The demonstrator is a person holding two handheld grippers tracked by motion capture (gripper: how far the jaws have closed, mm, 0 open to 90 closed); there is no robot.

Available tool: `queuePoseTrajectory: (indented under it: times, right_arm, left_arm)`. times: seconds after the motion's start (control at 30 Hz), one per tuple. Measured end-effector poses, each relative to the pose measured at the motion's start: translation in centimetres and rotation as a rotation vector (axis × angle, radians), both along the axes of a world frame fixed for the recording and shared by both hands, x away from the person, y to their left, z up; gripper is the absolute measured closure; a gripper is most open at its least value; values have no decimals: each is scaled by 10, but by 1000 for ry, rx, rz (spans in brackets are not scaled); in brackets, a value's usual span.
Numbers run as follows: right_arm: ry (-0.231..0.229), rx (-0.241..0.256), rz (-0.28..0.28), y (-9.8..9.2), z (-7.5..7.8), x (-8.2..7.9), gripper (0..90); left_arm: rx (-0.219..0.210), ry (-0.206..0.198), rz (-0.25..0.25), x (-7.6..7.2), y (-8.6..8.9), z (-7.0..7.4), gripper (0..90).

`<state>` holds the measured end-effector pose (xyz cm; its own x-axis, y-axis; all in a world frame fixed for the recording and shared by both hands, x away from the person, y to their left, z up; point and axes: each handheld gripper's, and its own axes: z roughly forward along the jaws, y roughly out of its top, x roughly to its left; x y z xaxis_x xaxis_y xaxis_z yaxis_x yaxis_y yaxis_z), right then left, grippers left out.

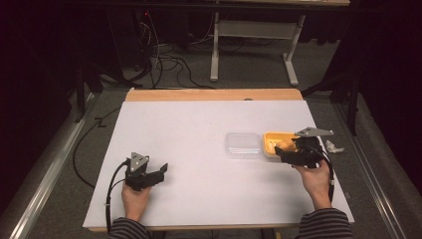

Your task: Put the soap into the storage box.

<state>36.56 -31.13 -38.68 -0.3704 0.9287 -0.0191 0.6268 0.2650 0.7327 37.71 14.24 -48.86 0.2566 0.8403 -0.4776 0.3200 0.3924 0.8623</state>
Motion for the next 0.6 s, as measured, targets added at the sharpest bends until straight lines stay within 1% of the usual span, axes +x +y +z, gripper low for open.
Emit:
queuePoseTrajectory:
  times: [0.23, 0.37, 0.6]
  right_arm:
    - [19, -11, -26, -6, 2, 11, 279]
    - [30, -11, -43, -10, -2, 18, 279]
    - [68, -25, -69, -15, -9, 31, 279]
  left_arm:
    - [-2, 0, -1, 0, 0, 0, 224]
    - [3, -1, -3, 0, 0, 0, 223]
    - [-2, 1, -2, 0, 0, 0, 224]
